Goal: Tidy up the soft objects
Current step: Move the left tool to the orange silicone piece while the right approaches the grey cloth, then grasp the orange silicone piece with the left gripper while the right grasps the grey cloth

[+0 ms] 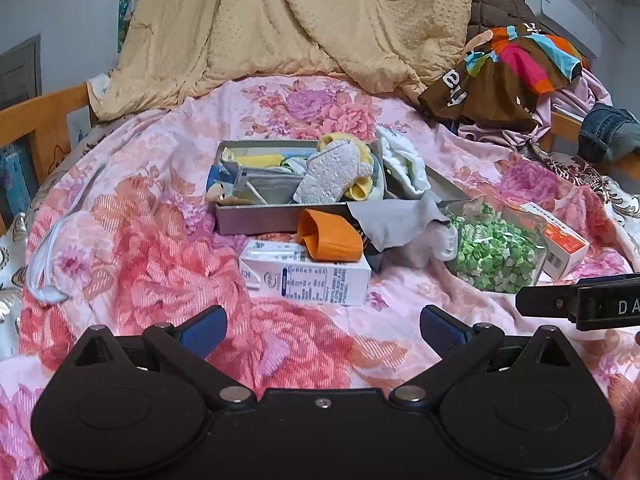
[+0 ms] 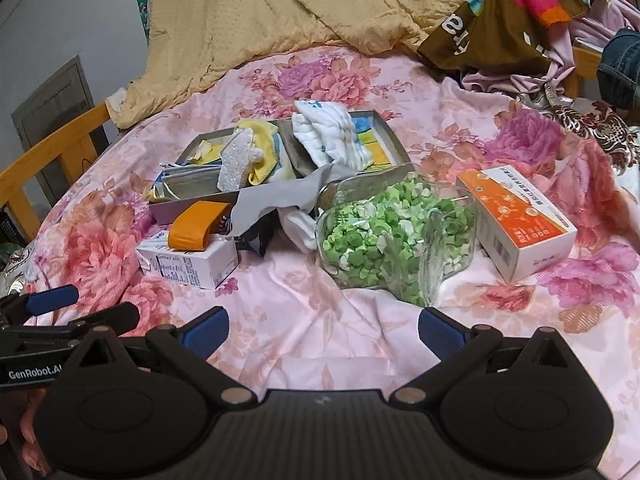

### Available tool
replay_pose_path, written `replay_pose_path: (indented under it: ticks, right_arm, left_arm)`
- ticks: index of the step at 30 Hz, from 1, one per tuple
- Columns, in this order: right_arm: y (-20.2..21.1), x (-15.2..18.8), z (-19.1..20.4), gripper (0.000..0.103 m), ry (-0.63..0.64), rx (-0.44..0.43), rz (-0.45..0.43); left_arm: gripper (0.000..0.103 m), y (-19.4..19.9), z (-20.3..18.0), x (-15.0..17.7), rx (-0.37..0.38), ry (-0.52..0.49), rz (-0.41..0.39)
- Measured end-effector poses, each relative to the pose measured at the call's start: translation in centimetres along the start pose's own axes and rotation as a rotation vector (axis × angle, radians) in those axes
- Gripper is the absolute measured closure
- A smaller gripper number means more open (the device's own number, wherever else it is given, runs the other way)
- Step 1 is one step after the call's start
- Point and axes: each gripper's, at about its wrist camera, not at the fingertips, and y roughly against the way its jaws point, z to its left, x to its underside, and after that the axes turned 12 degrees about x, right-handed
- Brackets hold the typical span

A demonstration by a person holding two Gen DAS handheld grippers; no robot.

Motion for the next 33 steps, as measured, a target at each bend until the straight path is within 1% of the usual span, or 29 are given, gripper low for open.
replay_pose_path:
  ticks: [3, 6, 9, 13, 15, 17, 20, 24, 27, 29, 33]
  right_arm:
    - [-0.6, -0.4, 0.4, 0.0, 0.024, -0.007, -0.013]
    - [-1.5, -1.1, 0.8, 0.0, 0.064, -0.012, -0.056]
    - [-2.3, -1.9, 1.3, 0.0, 0.124, 0.011, -0.123]
    - [-3.0, -2.7, 2.1, 0.0, 0.191, 0.026, -0.225]
    - [-3.3, -2.9, 2.5, 0.0, 0.211, 0.025, -0.253]
    - [-3.7, -3.0, 2.7, 0.0, 0.226, 0.024, -0.269]
    - [-4.1, -3.1, 2.9, 0.0, 0.237, 0.022, -0.288]
    - [-4.7, -3.6, 2.9, 0.0, 0.23, 0.016, -0.317]
    - [-5.2, -4.0, 2.7, 0.0, 0.213, -0.009, -0.322]
    - [-5.7, -4.3, 2.6, 0.0, 0.207, -0.027, -0.321]
    - [-6.9, -5.0, 2.8, 0.0, 0.215, -0.058, -0.326]
  left_arm:
    - [0.001, -0.7, 0.0, -0.4, -0.01, -0.024, -0.008]
    - [0.001, -1.4, 0.0, -1.0, 0.0, -0.052, 0.013]
    - [0.001, -1.9, 0.5, -1.7, 0.016, -0.063, 0.019]
    - [0.001, -2.7, 1.5, -2.7, 0.02, -0.058, 0.012]
    - [0.001, -3.2, 1.9, -3.1, 0.021, -0.06, 0.008]
    - [0.001, -3.7, 2.3, -3.4, 0.028, -0.079, 0.009]
    - [0.001, -4.4, 2.5, -3.9, 0.035, -0.139, 0.0]
    - [0.001, -5.3, 2.5, -4.1, 0.057, -0.262, -0.016]
    - [0.001, -6.0, 2.6, -4.2, 0.086, -0.327, -0.014]
    - [0.001, -6.4, 2.7, -4.2, 0.101, -0.344, -0.015]
    - [0.002, -6.8, 3.0, -4.1, 0.139, -0.31, -0.04]
